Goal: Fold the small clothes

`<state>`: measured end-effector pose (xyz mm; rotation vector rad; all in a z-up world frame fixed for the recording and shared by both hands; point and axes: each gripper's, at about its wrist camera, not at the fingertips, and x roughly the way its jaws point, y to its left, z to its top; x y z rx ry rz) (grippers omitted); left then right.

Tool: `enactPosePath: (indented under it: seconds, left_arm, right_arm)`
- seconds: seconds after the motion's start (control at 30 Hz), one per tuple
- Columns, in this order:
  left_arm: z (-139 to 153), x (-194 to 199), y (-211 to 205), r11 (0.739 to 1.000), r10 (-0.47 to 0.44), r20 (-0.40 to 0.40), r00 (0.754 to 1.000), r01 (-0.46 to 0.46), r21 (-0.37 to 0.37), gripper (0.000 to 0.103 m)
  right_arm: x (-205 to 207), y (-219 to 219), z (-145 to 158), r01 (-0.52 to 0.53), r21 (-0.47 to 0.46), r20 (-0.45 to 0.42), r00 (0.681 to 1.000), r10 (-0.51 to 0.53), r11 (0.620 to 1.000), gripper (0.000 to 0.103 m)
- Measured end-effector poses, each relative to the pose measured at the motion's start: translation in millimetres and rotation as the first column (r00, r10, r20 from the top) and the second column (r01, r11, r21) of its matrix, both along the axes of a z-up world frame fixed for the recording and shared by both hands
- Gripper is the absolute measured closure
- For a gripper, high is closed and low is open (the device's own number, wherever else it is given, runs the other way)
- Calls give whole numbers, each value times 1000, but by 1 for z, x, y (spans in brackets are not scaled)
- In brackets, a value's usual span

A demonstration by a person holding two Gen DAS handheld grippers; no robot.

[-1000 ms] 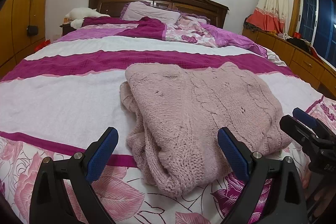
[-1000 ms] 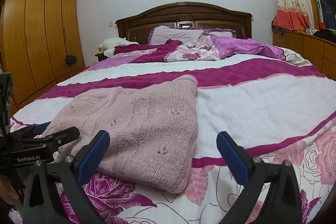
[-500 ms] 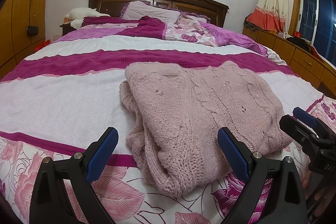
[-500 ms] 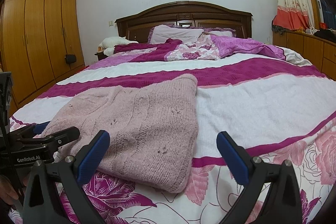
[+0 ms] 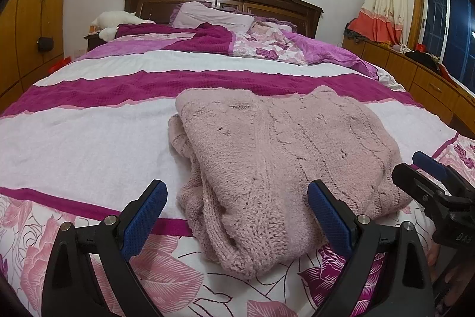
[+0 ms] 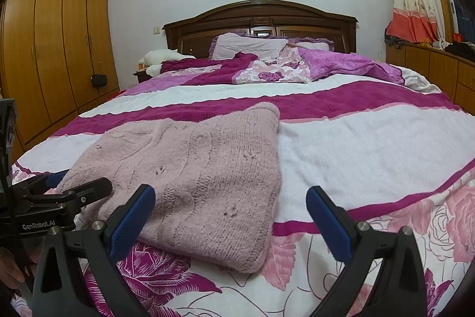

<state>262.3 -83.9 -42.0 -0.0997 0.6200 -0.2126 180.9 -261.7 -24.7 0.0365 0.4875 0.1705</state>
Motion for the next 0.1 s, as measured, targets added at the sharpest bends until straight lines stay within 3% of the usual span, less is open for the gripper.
enactPosePath:
  seconds: [0.1]
  left_arm:
    - [0, 1, 0, 1000, -1, -3, 1000, 1, 0, 26]
  right_arm:
    - [1, 0, 0, 0, -1, -1, 1000, 0, 1000, 0]
